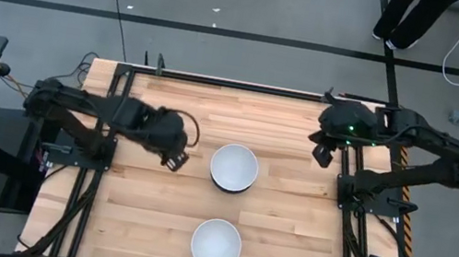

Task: Nest bowls inside each other
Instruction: Stack the bottom white bowl on top of the top white bowl

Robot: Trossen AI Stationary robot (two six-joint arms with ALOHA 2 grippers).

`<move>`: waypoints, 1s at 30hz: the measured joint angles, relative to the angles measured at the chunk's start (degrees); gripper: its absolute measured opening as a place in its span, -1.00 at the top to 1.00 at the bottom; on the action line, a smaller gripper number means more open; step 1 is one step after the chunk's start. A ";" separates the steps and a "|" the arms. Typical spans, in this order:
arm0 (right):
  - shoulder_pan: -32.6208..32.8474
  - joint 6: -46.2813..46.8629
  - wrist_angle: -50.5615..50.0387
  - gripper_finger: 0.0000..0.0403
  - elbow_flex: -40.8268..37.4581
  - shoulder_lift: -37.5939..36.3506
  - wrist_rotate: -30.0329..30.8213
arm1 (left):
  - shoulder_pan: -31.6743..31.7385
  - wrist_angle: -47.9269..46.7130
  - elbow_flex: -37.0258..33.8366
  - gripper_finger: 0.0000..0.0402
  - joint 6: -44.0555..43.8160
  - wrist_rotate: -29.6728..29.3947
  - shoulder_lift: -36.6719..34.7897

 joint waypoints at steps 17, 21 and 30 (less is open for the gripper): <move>0.00 5.63 3.69 0.89 -13.94 -5.22 -0.84 | -9.02 18.87 0.00 0.61 -5.55 17.01 13.62; 0.00 7.80 3.64 0.89 -13.99 -5.22 -0.84 | -9.78 21.30 0.00 0.59 -4.05 18.56 15.19; 4.51 12.86 3.97 0.89 -13.99 -5.19 -0.60 | -11.21 27.96 0.00 0.55 -1.34 16.65 16.16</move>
